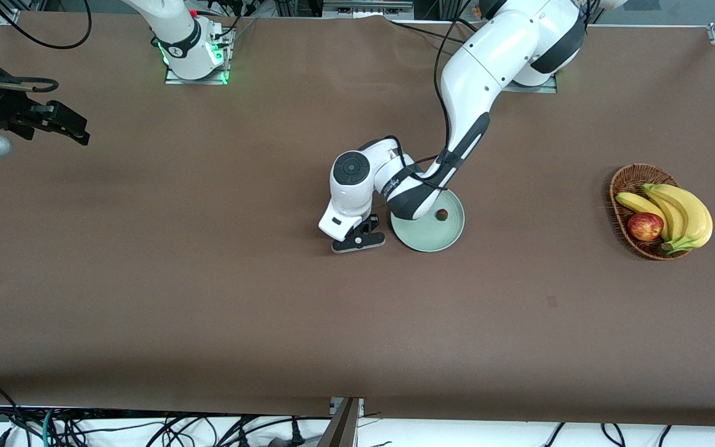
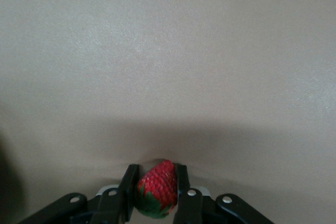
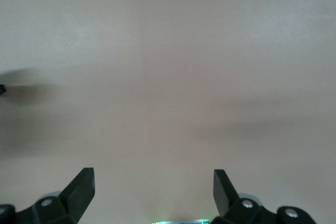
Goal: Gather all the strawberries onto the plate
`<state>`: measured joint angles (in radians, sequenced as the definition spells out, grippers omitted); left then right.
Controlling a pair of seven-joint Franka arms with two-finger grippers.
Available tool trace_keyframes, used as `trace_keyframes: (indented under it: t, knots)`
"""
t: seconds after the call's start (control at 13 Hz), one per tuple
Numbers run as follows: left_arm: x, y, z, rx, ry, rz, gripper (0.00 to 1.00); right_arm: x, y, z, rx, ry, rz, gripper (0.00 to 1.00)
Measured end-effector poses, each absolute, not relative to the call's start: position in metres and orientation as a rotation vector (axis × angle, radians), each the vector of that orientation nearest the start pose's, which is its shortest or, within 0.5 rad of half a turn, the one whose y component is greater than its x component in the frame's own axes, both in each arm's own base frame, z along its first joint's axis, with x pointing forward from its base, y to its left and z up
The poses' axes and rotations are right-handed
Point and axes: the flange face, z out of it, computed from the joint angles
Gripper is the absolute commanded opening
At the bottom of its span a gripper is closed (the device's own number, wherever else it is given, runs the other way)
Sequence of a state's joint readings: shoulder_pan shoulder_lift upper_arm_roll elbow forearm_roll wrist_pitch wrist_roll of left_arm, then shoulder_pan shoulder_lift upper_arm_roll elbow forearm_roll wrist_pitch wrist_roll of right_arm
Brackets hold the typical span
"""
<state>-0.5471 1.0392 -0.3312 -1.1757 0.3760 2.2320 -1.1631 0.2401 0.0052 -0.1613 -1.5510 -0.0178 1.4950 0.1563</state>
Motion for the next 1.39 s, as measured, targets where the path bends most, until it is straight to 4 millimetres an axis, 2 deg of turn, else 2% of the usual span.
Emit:
trace_keyframes:
  t: [0.23,0.39,0.46,0.62,0.77,0.85,0.93,1.0,1.08,1.23,1.39]
  knots:
    - [0.555,-0.527,0.181,-3.130,-0.376,-0.060,0.26,0.546,0.060,0.628,-3.163,0.073,0.076,1.00]
    - [0.564,-0.510,0.204,-3.098,-0.390,0.030,0.26,0.548,0.063,0.633,-3.160,0.064,0.032,1.00]
    - [0.572,-0.493,0.219,-3.098,-0.379,0.084,0.26,0.549,0.063,0.634,-3.159,0.064,0.017,1.00]
    - [0.578,-0.444,0.238,-3.106,-0.341,0.193,0.26,0.550,0.063,0.636,-3.157,0.063,-0.006,1.00]
    - [0.571,-0.391,0.242,-3.111,-0.276,0.277,0.27,0.552,0.064,0.637,-3.156,0.062,-0.022,1.00]
    - [0.563,-0.370,0.237,-3.115,-0.249,0.293,0.28,0.552,0.064,0.637,-3.156,0.061,-0.023,1.00]
    - [0.554,-0.357,0.227,-3.120,-0.234,0.298,0.34,0.552,0.064,0.636,-3.156,0.061,-0.022,1.00]
    - [0.543,-0.353,0.214,-3.126,-0.216,0.307,0.82,0.552,0.064,0.636,-3.156,0.061,-0.022,1.00]
    - [0.532,-0.354,0.203,-3.124,-0.195,0.324,1.00,0.552,0.064,0.636,-3.156,0.061,-0.022,1.00]
    - [0.521,-0.356,0.196,-3.116,-0.159,0.346,1.00,0.552,0.064,0.636,-3.156,0.061,-0.023,1.00]
    - [0.524,-0.352,0.204,-3.109,-0.142,0.336,1.00,0.552,0.064,0.636,-3.156,0.061,-0.023,1.00]
